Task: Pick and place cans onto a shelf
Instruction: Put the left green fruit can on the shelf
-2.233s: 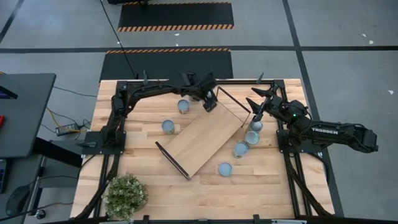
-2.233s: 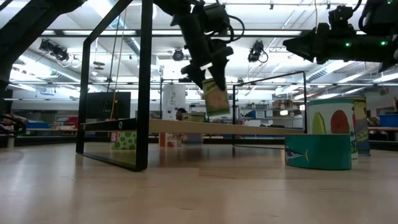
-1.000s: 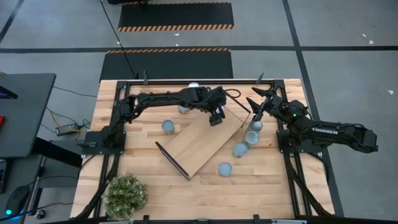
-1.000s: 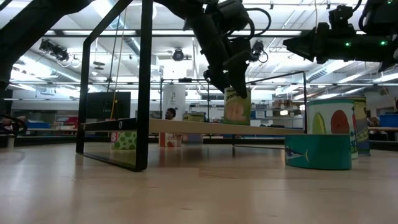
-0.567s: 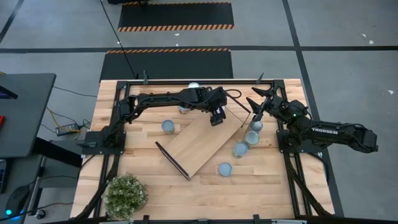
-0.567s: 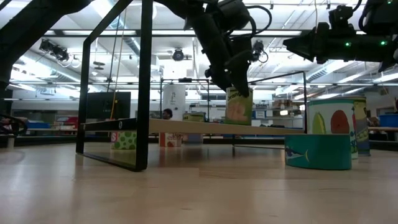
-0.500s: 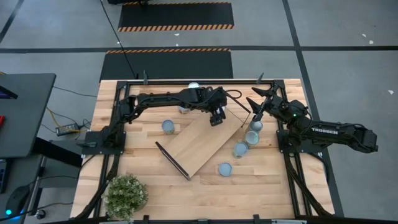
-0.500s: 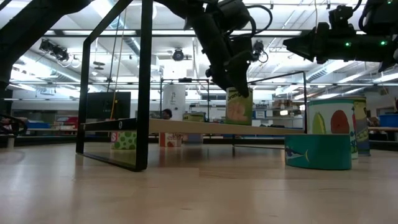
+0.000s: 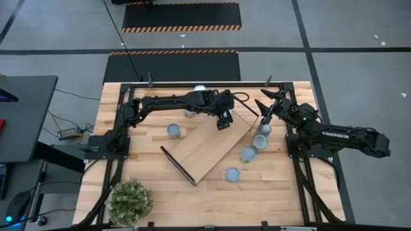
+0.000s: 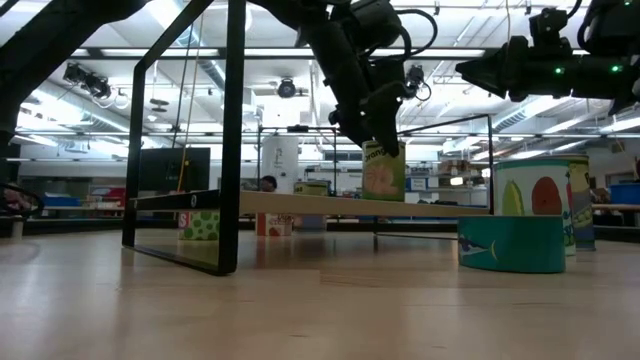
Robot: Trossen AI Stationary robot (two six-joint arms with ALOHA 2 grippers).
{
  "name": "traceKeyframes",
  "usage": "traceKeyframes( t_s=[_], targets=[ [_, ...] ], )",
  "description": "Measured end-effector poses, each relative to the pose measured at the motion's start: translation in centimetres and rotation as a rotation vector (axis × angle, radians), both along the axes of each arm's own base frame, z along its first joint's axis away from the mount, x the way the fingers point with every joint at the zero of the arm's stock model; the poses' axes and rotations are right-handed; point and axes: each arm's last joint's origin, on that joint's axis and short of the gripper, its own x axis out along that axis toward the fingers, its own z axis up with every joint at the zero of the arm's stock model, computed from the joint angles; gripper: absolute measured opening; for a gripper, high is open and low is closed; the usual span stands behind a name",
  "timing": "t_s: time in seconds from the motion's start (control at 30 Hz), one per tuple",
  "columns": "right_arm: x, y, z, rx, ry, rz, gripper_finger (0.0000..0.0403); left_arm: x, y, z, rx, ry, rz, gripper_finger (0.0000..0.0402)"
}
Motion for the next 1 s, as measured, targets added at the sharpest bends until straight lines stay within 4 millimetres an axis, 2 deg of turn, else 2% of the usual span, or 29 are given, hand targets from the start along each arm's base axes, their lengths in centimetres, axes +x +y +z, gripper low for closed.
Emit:
traceKeyframes(
  t_s=[0.7,1.0],
  targets=[
    [0.00,0.00,-0.01,0.001,0.000,-0.001,0.0261,0.39,-0.38,0.23,-0.041,-0.067,0.059,0.0355],
    [0.00,0.00,-0.01,0.001,0.000,-0.001,0.0261,0.18,-0.53,0.06,-0.046,-0.039,0.068,0.0355]
  ],
)
